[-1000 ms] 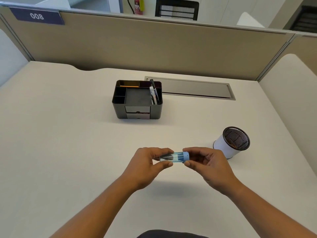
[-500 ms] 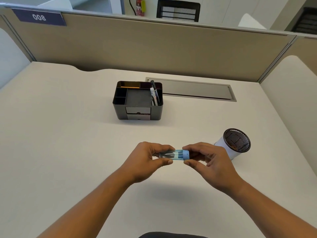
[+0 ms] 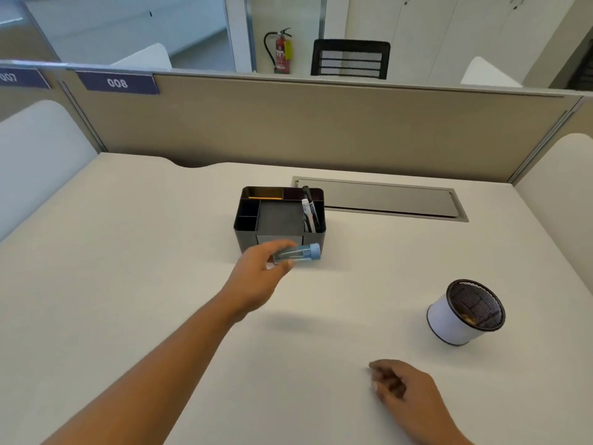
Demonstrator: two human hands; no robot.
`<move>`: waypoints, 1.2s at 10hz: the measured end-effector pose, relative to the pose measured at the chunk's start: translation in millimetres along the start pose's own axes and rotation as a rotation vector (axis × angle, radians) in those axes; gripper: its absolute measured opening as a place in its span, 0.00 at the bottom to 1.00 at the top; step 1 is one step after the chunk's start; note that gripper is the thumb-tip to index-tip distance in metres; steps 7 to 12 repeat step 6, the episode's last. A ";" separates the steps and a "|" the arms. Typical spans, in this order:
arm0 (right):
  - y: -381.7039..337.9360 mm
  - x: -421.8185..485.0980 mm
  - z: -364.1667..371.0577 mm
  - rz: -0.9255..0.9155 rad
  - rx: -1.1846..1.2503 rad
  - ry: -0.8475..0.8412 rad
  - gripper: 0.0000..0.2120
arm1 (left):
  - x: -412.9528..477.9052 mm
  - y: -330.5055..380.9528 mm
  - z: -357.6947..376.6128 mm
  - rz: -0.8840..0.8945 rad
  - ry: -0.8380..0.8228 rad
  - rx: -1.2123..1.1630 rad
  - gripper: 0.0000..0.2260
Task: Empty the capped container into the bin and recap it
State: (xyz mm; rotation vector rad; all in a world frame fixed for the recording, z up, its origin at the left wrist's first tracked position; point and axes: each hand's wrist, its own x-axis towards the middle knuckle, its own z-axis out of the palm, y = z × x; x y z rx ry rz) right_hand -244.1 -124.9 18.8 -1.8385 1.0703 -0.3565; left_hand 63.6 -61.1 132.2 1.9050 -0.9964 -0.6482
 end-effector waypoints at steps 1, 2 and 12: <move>7.4 1.9 2.6 0.021 0.017 0.073 0.19 | 38.6 0.2 -17.4 0.001 0.081 0.033 0.12; 6.2 4.5 5.5 0.055 0.049 0.102 0.17 | 69.3 -3.0 -23.2 -0.008 0.138 0.146 0.13; 10.2 8.8 7.8 0.109 0.047 0.103 0.12 | 116.4 -28.3 -12.5 -0.056 0.014 0.494 0.20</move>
